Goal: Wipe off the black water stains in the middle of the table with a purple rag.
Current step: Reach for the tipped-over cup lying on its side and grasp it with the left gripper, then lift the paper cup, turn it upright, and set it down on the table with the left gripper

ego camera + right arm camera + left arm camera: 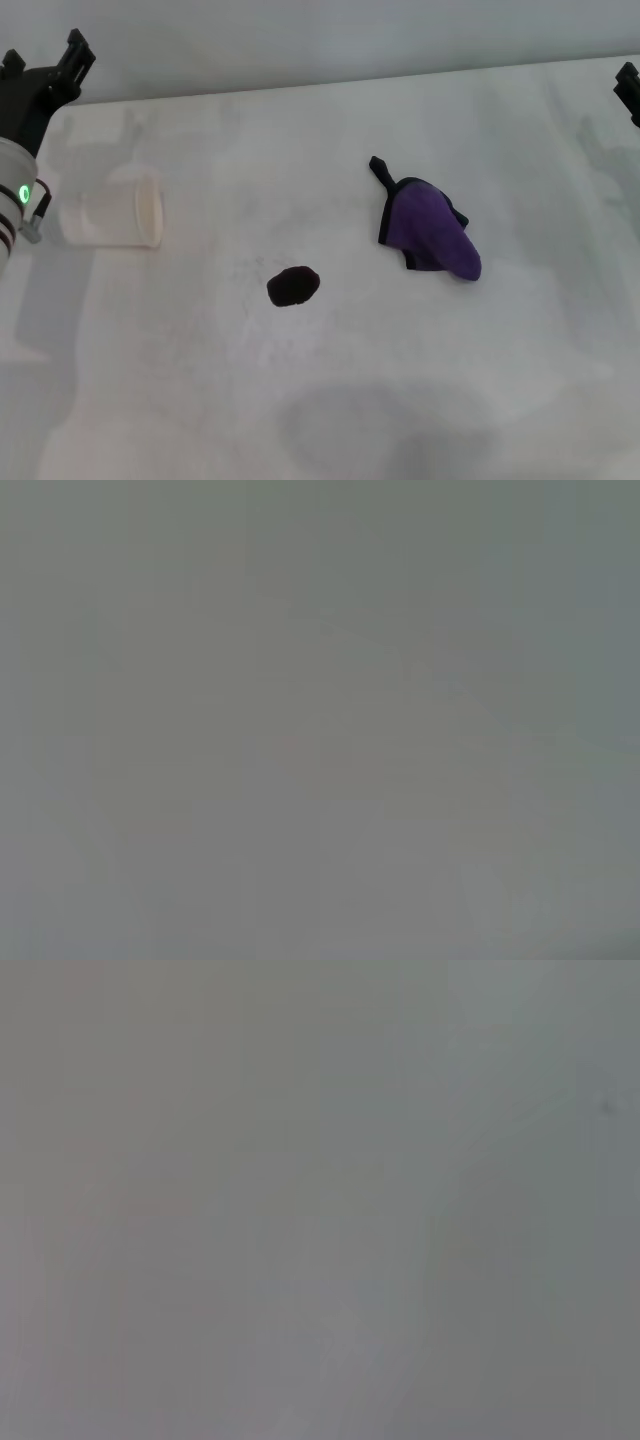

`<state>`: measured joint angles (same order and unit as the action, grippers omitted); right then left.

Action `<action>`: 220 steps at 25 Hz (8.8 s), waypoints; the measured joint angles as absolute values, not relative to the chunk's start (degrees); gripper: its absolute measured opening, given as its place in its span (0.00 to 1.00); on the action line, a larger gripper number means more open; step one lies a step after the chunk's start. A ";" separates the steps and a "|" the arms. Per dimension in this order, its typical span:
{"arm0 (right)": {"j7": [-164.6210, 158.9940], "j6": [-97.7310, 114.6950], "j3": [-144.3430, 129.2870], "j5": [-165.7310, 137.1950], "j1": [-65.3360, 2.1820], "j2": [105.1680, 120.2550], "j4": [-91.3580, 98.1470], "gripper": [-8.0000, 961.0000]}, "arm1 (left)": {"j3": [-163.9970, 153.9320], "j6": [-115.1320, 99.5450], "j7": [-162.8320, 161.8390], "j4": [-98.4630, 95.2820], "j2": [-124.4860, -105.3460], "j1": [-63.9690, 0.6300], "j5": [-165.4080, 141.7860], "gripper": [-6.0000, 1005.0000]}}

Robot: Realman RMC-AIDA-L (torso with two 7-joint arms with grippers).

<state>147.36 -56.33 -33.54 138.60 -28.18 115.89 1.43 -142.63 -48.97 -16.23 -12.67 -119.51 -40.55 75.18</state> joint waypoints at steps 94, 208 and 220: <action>157.85 -60.64 -36.30 138.97 -29.08 116.19 -5.76 0.88 | -163.21 -73.92 -66.21 39.94 -118.93 -76.02 -34.65 0.88; 151.96 -59.51 -37.27 134.48 -28.93 115.67 1.13 0.88 | -162.77 -49.47 -6.67 -13.71 -119.70 -29.14 74.00 0.75; 151.99 -59.14 -37.26 134.57 -29.87 115.75 1.64 0.88 | -162.64 -49.67 -2.99 -14.51 -119.77 -27.06 74.01 0.75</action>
